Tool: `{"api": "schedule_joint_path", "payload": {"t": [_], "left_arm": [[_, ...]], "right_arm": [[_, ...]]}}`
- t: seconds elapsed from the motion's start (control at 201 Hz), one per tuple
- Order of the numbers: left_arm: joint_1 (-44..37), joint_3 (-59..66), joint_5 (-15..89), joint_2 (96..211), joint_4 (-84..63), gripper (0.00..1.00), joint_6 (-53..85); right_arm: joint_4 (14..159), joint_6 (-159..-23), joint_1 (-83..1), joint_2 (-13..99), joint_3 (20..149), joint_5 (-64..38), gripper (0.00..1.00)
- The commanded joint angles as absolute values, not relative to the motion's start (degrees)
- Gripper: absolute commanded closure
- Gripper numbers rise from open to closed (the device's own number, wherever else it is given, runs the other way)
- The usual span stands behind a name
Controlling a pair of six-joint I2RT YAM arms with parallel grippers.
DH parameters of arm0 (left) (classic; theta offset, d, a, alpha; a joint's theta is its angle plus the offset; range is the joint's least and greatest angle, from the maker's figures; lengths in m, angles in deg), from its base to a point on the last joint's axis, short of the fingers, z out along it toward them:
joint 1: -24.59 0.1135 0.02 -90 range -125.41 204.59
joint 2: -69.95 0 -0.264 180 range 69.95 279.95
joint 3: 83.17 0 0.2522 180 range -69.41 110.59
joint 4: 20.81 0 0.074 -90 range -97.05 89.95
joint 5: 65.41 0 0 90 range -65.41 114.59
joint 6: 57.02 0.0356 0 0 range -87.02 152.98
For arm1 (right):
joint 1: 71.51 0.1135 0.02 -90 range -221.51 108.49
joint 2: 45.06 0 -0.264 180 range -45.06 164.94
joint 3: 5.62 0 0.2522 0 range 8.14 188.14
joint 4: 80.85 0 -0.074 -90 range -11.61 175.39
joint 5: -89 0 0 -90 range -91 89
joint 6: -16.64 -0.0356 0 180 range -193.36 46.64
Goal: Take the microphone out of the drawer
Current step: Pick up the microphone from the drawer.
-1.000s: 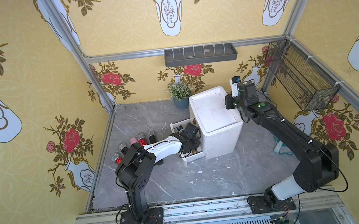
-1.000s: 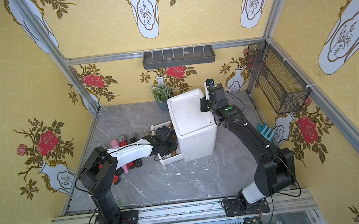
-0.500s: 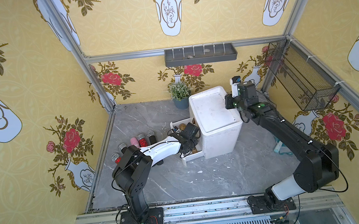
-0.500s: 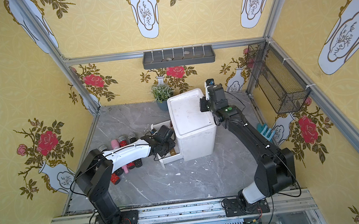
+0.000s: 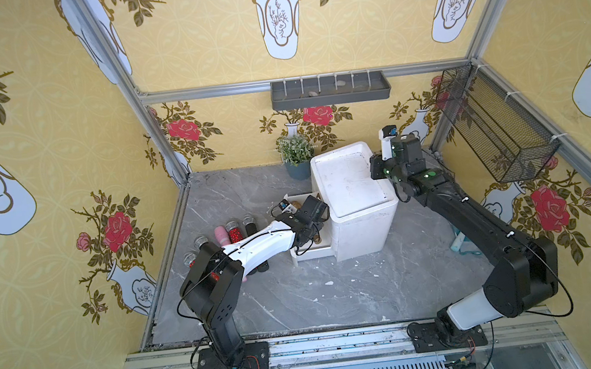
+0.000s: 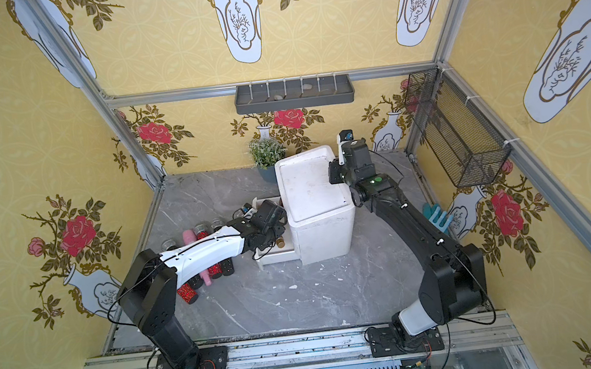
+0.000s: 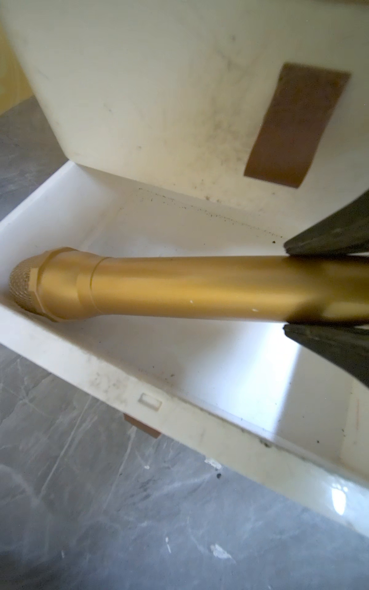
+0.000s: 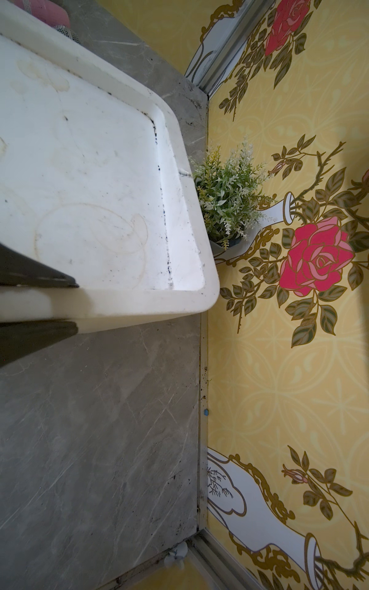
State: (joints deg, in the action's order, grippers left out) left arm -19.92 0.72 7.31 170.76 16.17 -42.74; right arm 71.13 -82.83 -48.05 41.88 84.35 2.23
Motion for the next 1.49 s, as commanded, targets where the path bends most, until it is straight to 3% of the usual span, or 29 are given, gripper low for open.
{"api": "schedule_joint_path", "payload": {"t": [0.0,0.244,1.488], "left_arm": [[-19.7,0.7,7.2,171.5,10.2,0.93,-40.5],[-19.9,1.5,11.8,171.4,8.0,0.95,-40.3],[-21.0,-4.5,8.8,158.7,8.1,1.0,-34.6]], "right_arm": [[57.7,-85.1,-47.5,43.0,83.1,-3.4,0.91],[57.8,-85.0,-47.5,43.5,83.4,-3.5,0.91],[57.6,-85.4,-47.6,44.0,83.9,-3.4,0.91]]}}
